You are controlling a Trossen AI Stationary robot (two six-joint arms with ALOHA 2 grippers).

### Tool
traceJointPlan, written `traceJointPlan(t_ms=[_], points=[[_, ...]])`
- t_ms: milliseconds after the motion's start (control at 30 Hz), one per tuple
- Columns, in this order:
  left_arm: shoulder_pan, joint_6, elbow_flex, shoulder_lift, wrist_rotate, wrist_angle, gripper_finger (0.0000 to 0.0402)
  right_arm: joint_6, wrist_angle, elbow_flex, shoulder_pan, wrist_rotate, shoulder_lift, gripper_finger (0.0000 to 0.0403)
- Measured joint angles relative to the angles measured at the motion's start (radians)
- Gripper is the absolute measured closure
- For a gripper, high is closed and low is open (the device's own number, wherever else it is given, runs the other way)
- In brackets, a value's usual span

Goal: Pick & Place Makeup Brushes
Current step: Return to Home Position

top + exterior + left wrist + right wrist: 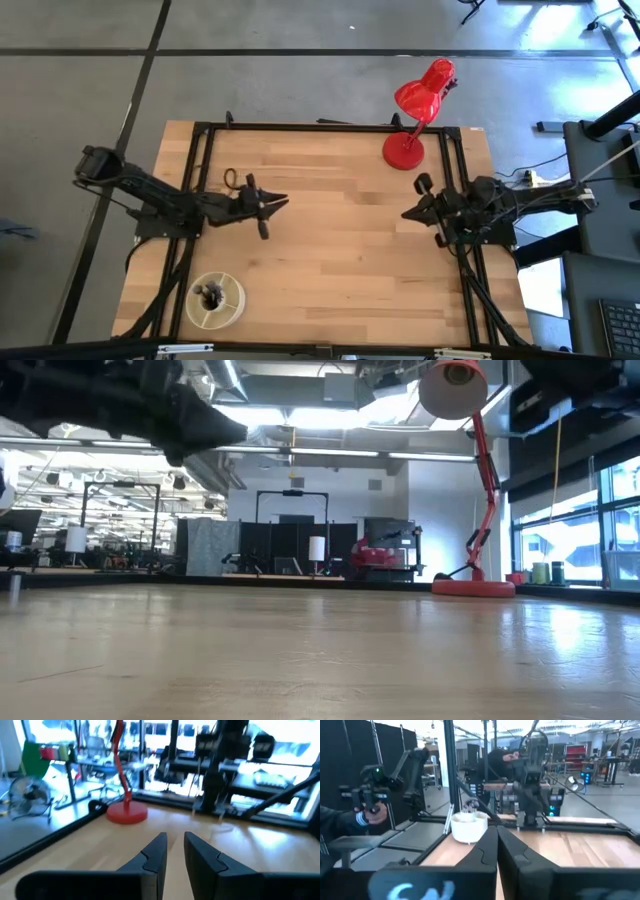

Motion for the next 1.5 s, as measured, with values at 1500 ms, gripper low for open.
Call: traceJointPlan(t_ms=[1500], points=[[0.022,0.029,-0.228,-0.955,0.097,-0.684,0.0341,0.019,-0.294,-0.068,-0.057,0.028,-0.378,0.0399]])
